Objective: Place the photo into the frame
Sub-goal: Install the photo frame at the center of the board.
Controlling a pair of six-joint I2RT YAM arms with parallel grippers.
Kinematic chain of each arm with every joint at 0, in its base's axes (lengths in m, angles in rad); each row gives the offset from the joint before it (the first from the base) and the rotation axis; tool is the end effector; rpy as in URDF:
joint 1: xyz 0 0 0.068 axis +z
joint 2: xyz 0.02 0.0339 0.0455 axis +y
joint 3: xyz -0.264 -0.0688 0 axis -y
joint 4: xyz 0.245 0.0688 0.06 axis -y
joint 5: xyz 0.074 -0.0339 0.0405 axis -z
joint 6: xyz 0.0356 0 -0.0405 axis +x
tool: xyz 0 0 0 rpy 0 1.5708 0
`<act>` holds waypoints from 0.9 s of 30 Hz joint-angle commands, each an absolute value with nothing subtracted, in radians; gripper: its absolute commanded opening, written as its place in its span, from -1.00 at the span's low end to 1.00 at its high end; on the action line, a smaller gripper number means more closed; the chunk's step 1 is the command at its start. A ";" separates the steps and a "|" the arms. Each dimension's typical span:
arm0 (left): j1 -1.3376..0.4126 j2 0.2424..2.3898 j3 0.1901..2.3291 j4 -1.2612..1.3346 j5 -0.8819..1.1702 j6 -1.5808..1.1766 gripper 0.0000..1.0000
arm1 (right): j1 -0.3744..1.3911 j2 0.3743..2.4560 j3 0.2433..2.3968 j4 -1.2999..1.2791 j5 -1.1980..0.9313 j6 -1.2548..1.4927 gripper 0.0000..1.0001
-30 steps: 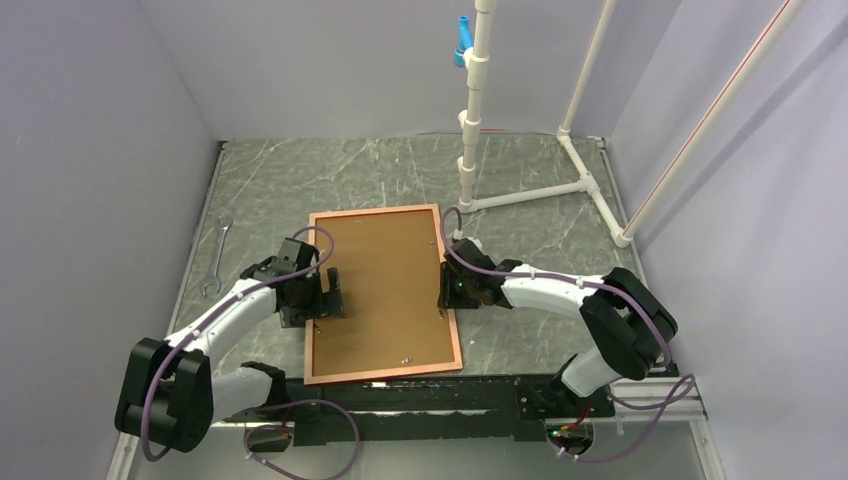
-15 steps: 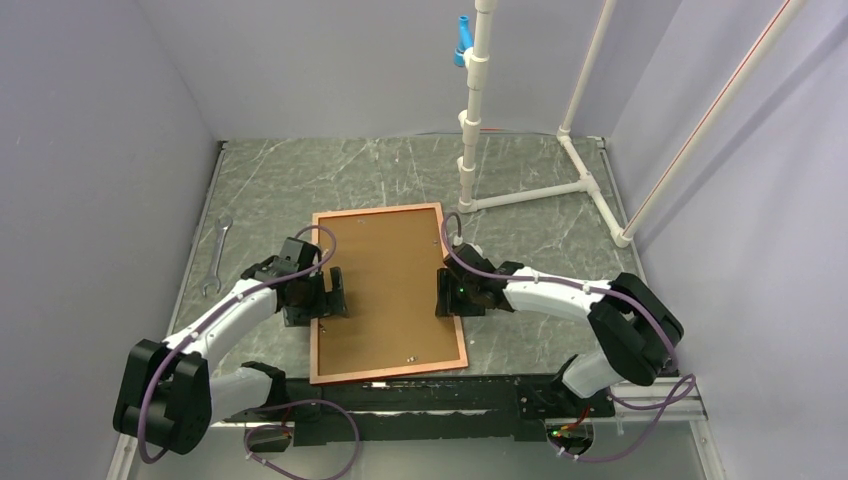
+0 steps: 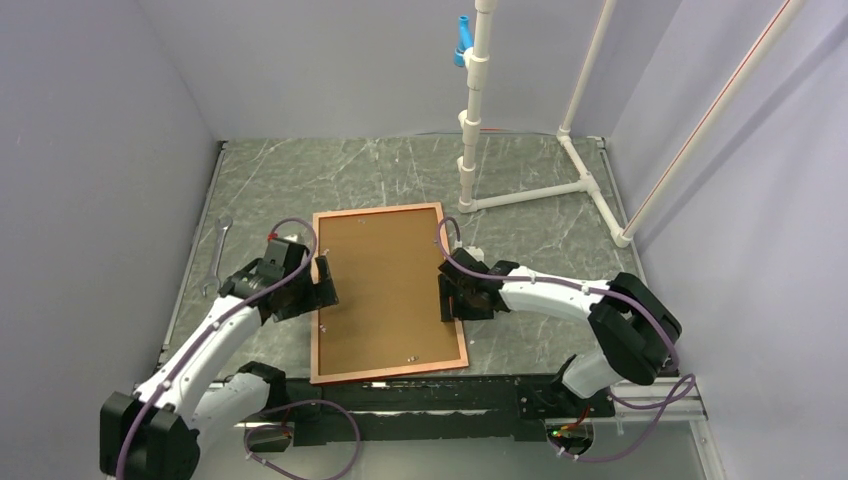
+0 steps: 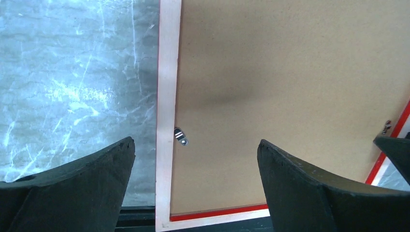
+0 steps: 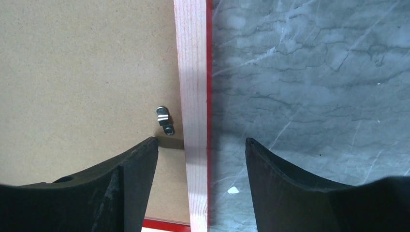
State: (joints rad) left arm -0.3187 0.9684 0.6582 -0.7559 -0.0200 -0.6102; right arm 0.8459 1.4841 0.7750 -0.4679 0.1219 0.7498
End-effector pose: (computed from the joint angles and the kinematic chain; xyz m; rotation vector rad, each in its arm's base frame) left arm 0.1664 -0.0542 0.2175 -0.3942 2.6381 -0.2842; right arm 0.1784 0.1948 0.1615 -0.0993 2.7658 0.2773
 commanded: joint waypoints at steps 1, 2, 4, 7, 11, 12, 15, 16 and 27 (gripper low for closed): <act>-0.324 0.882 0.617 -0.775 -0.060 -0.709 0.99 | 0.848 1.523 0.818 -0.552 0.206 0.745 0.34; -0.324 0.870 0.605 -0.751 -0.054 -0.722 0.99 | 0.848 1.527 0.820 -0.547 0.200 0.747 0.34; -0.324 0.861 0.594 -0.724 -0.049 -0.740 0.97 | 0.848 1.525 0.826 -0.535 0.188 0.749 0.32; -0.324 0.854 0.564 -0.690 -0.029 -0.756 0.96 | 0.849 1.521 0.832 -0.524 0.186 0.747 0.31; -0.325 0.834 0.510 -0.650 -0.009 -0.772 0.93 | 0.848 1.540 0.857 -0.521 0.180 0.741 0.31; -0.324 0.828 0.502 -0.649 -0.009 -0.773 0.93 | 0.849 1.542 0.860 -0.515 0.173 0.741 0.32; -0.326 0.810 0.499 -0.658 0.000 -0.767 0.93 | 0.847 1.543 0.864 -0.494 0.150 0.743 0.39; -0.327 0.804 0.499 -0.665 0.003 -0.766 0.93 | 0.847 1.543 0.866 -0.489 0.146 0.743 0.40; -0.327 0.767 0.453 -0.659 0.010 -0.778 0.80 | 0.848 1.525 0.828 -0.446 0.174 0.766 0.29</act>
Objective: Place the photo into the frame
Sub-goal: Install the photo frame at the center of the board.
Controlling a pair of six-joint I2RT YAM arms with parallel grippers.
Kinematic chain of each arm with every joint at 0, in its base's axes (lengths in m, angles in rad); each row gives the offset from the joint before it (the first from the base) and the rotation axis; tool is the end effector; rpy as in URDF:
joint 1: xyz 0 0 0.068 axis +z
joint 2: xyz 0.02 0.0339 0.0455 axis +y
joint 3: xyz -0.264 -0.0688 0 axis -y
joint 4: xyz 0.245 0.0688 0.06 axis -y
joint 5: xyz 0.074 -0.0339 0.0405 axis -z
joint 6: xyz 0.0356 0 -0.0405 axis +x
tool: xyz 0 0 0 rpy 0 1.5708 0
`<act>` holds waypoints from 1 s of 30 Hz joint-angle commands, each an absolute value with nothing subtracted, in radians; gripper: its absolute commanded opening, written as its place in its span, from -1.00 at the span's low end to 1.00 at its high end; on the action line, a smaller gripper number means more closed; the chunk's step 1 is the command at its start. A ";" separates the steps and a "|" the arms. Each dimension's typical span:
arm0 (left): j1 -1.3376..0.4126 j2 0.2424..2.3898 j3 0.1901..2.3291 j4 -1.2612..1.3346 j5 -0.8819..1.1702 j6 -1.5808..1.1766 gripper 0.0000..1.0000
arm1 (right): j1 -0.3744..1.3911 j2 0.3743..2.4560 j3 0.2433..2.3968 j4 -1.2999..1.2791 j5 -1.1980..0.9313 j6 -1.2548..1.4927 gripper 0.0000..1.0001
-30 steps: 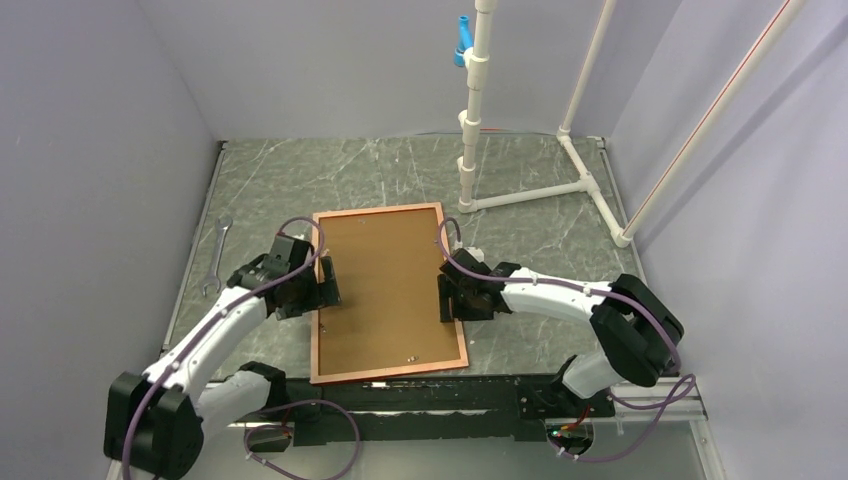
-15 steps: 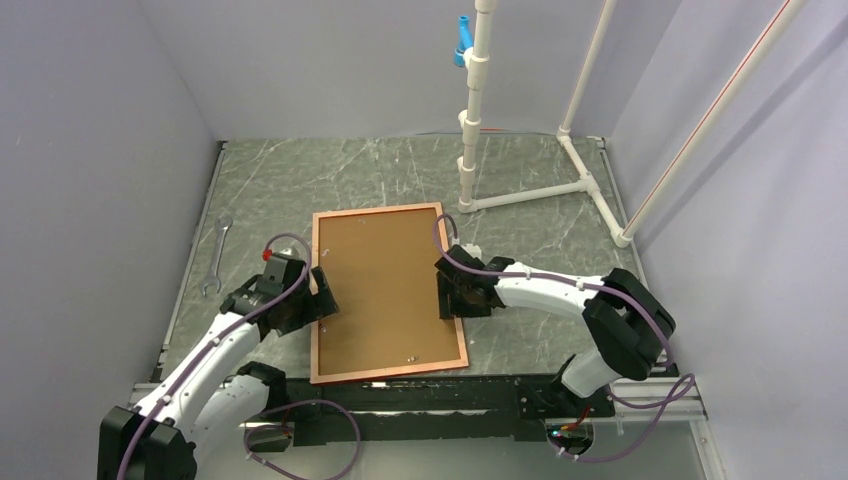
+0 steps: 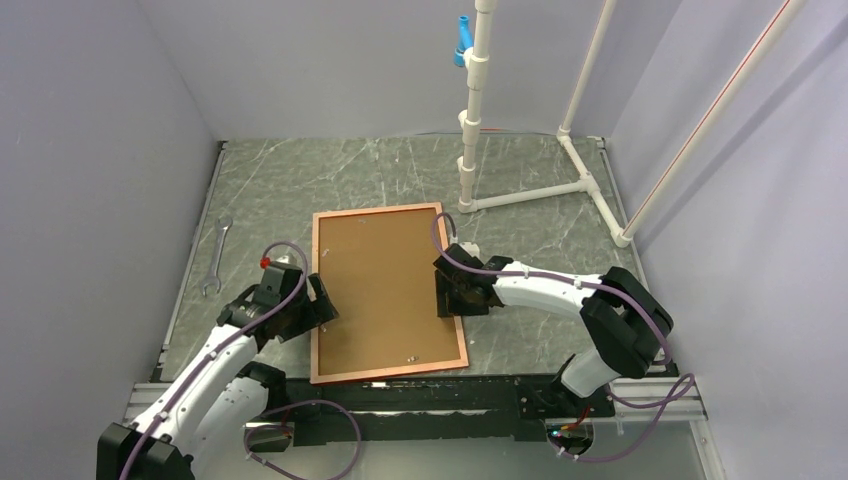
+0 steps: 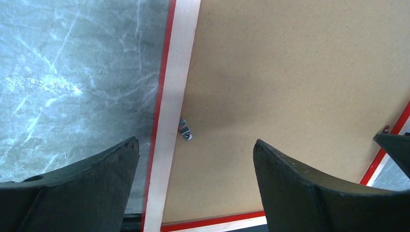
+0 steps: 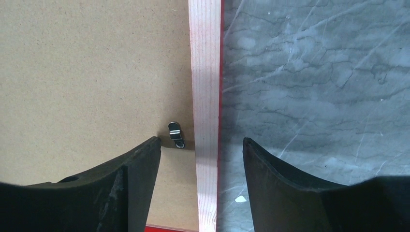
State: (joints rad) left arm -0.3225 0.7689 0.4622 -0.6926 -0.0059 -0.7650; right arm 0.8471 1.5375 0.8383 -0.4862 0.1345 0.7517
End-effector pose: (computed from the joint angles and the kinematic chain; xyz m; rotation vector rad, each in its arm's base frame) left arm 0.1340 -0.0446 0.1881 -0.5777 2.5578 -0.3919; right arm 0.1879 0.2055 0.1643 -0.0956 2.7651 0.2571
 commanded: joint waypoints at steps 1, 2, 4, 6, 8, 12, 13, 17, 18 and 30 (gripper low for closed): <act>-0.327 0.769 0.451 -0.655 0.011 -0.778 0.79 | 0.848 1.525 0.826 -0.439 0.171 0.767 0.28; -0.327 0.770 0.446 -0.650 0.013 -0.778 0.75 | 0.848 1.526 0.829 -0.439 0.175 0.767 0.28; -0.328 0.773 0.430 -0.632 0.023 -0.780 0.72 | 0.846 1.530 0.841 -0.448 0.197 0.768 0.26; -0.328 0.778 0.414 -0.610 0.035 -0.785 0.69 | 0.846 1.534 0.851 -0.454 0.212 0.771 0.24; -0.329 0.789 0.406 -0.592 0.042 -0.788 0.67 | 0.845 1.534 0.853 -0.451 0.215 0.772 0.22; -0.335 0.820 0.408 -0.572 0.044 -0.788 0.65 | 0.836 1.522 0.850 -0.435 0.197 0.766 0.21; -0.337 0.827 0.407 -0.564 0.046 -0.789 0.65 | 0.831 1.517 0.850 -0.428 0.178 0.758 0.22; -0.342 0.851 0.400 -0.541 0.050 -0.789 0.67 | 0.817 1.488 0.841 -0.399 0.122 0.747 0.31; -0.342 0.857 0.397 -0.536 0.051 -0.788 0.67 | 0.815 1.486 0.842 -0.395 0.114 0.746 0.32; -0.348 0.891 0.387 -0.519 0.040 -0.779 0.65 | 0.813 1.575 0.850 -0.409 0.148 0.729 -0.05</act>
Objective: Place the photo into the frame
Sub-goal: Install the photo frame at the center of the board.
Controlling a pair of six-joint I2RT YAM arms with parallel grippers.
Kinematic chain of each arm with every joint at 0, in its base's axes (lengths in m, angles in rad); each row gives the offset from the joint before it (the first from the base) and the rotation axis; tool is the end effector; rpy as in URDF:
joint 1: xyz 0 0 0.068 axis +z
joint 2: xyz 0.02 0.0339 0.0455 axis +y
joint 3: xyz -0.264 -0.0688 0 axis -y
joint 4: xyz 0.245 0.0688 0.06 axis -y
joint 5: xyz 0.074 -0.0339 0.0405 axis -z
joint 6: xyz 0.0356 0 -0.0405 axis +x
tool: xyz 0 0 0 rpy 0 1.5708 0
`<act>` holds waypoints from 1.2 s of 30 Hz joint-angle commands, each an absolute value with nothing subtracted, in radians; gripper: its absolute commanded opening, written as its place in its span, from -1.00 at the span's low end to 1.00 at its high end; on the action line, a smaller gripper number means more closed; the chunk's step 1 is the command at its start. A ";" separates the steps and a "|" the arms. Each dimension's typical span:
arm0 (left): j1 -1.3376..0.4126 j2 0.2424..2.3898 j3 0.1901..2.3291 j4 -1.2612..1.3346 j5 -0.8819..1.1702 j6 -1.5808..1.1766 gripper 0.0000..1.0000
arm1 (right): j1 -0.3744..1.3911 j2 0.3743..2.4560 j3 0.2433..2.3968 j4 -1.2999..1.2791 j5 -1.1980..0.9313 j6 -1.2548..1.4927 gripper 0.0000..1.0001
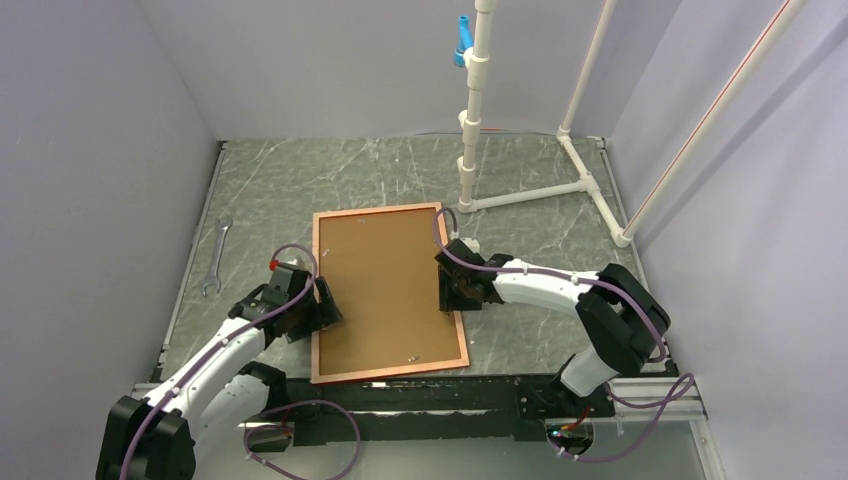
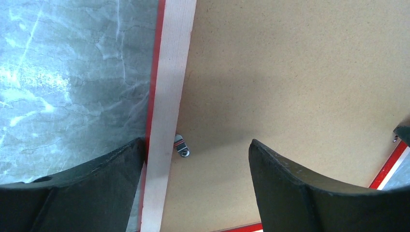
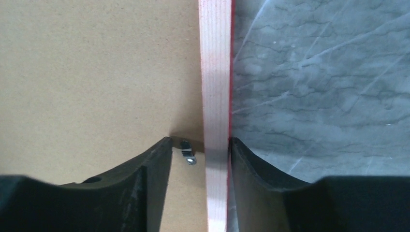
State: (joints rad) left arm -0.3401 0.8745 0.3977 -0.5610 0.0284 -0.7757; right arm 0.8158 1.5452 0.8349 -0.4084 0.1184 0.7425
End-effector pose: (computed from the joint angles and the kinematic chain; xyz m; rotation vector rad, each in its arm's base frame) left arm 0.1425 -0.0515 0.1625 -0.5675 2.6124 -0.4186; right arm 0.1990 0.2053 0.1648 -0.0626 2.7194 0.3248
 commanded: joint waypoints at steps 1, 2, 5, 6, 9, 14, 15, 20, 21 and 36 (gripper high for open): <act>-0.348 0.892 0.387 -0.519 0.043 -0.780 0.65 | 0.815 1.575 0.846 -0.414 0.157 0.729 -0.10; -0.347 0.895 0.387 -0.515 0.044 -0.778 0.65 | 0.814 1.572 0.841 -0.419 0.165 0.729 -0.11; -0.348 0.903 0.389 -0.515 0.044 -0.775 0.65 | 0.815 1.560 0.825 -0.426 0.175 0.732 -0.12; -0.347 0.905 0.391 -0.518 0.042 -0.773 0.65 | 0.814 1.554 0.820 -0.426 0.174 0.734 -0.12; -0.348 0.906 0.395 -0.526 0.036 -0.768 0.65 | 0.816 1.544 0.817 -0.419 0.158 0.738 -0.11; -0.348 0.892 0.398 -0.540 0.027 -0.765 0.65 | 0.817 1.540 0.823 -0.421 0.150 0.740 -0.09; -0.348 0.888 0.399 -0.541 0.026 -0.765 0.65 | 0.817 1.539 0.825 -0.427 0.157 0.738 -0.10; -0.348 0.883 0.402 -0.541 0.031 -0.766 0.66 | 0.818 1.530 0.818 -0.439 0.173 0.736 -0.25; -0.348 0.881 0.401 -0.541 0.032 -0.768 0.65 | 0.817 1.528 0.819 -0.442 0.176 0.737 -0.34; -0.348 0.867 0.384 -0.546 0.040 -0.768 0.67 | 0.825 1.465 0.855 -0.481 0.171 0.746 -0.04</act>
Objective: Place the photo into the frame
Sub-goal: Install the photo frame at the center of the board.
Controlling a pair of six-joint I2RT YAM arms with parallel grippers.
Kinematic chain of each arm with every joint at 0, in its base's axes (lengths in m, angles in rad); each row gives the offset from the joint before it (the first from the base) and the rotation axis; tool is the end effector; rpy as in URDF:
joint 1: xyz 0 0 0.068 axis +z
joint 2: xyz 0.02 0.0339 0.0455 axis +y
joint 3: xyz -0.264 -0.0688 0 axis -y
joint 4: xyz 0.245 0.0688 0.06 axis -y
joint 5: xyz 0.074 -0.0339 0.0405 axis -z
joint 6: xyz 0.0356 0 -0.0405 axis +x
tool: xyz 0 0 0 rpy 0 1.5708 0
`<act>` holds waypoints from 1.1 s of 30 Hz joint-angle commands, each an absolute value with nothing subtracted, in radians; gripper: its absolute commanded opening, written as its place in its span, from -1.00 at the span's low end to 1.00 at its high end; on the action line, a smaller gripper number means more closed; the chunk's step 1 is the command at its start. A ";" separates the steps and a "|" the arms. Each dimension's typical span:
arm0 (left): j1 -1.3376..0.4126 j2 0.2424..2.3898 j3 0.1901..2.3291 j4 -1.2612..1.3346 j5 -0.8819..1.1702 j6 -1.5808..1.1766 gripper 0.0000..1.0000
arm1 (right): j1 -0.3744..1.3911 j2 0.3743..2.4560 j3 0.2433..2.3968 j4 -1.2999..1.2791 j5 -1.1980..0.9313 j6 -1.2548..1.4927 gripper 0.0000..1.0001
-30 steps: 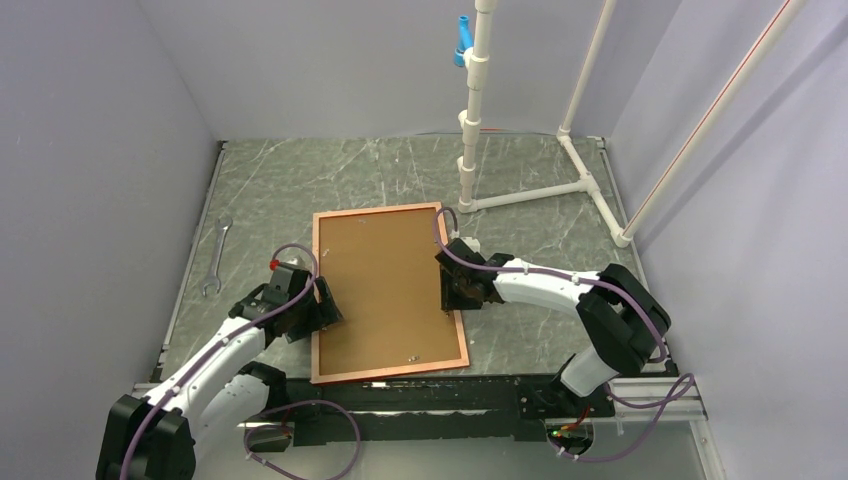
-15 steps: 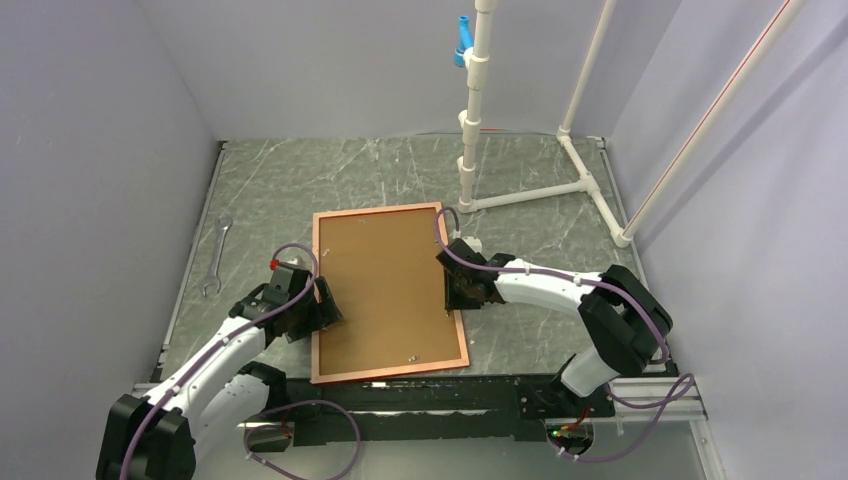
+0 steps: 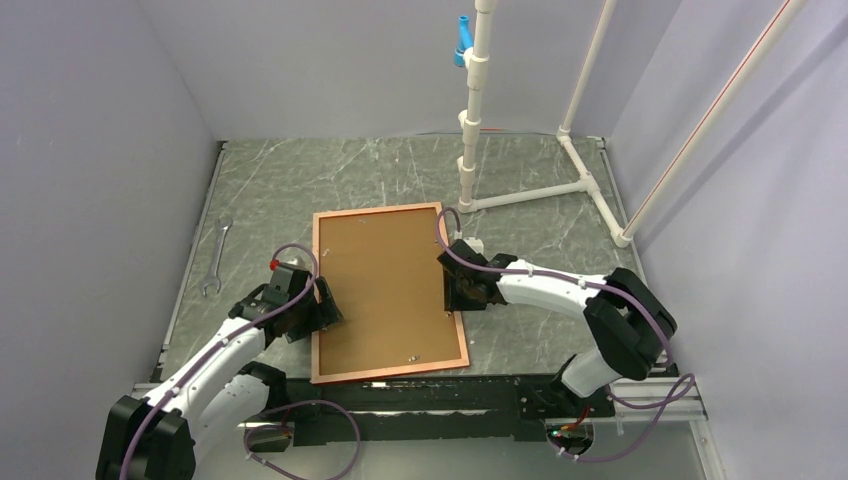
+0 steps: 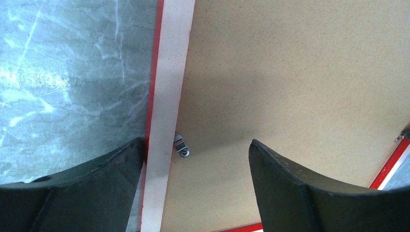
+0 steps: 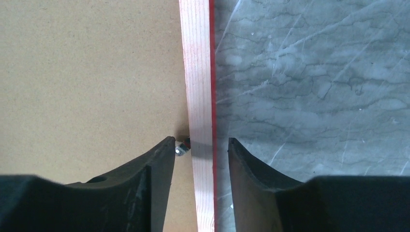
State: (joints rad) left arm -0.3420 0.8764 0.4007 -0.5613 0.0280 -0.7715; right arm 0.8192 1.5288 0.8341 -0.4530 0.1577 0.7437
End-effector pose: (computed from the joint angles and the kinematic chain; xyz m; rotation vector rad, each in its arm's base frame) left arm 0.1430 -0.0519 0.1632 -0.5594 2.6129 -0.4178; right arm 0.1955 0.2010 0.1670 -0.0565 2.7202 0.2589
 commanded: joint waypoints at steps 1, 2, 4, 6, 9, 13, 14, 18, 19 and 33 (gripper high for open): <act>-0.348 0.865 0.384 -0.545 0.042 -0.768 0.66 | 0.824 1.453 0.857 -0.482 0.170 0.748 0.02; -0.348 0.865 0.383 -0.545 0.044 -0.767 0.66 | 0.825 1.442 0.858 -0.483 0.171 0.751 0.06; -0.348 0.865 0.382 -0.545 0.044 -0.766 0.66 | 0.824 1.422 0.859 -0.480 0.169 0.756 0.12; -0.347 0.865 0.379 -0.543 0.048 -0.768 0.66 | 0.824 1.422 0.860 -0.470 0.163 0.756 0.14; -0.348 0.862 0.373 -0.539 0.051 -0.770 0.66 | 0.824 1.458 0.865 -0.467 0.165 0.758 0.13; -0.350 0.856 0.372 -0.540 0.055 -0.770 0.66 | 0.825 1.532 0.879 -0.479 0.187 0.755 0.09; -0.351 0.854 0.371 -0.544 0.054 -0.769 0.66 | 0.825 1.548 0.883 -0.482 0.191 0.755 0.09; -0.351 0.841 0.372 -0.557 0.050 -0.767 0.66 | 0.829 1.573 0.889 -0.492 0.194 0.755 0.05; -0.351 0.837 0.372 -0.560 0.051 -0.768 0.66 | 0.831 1.572 0.887 -0.491 0.192 0.756 0.03; -0.353 0.814 0.375 -0.579 0.040 -0.771 0.69 | 0.856 1.557 0.865 -0.504 0.174 0.767 -0.43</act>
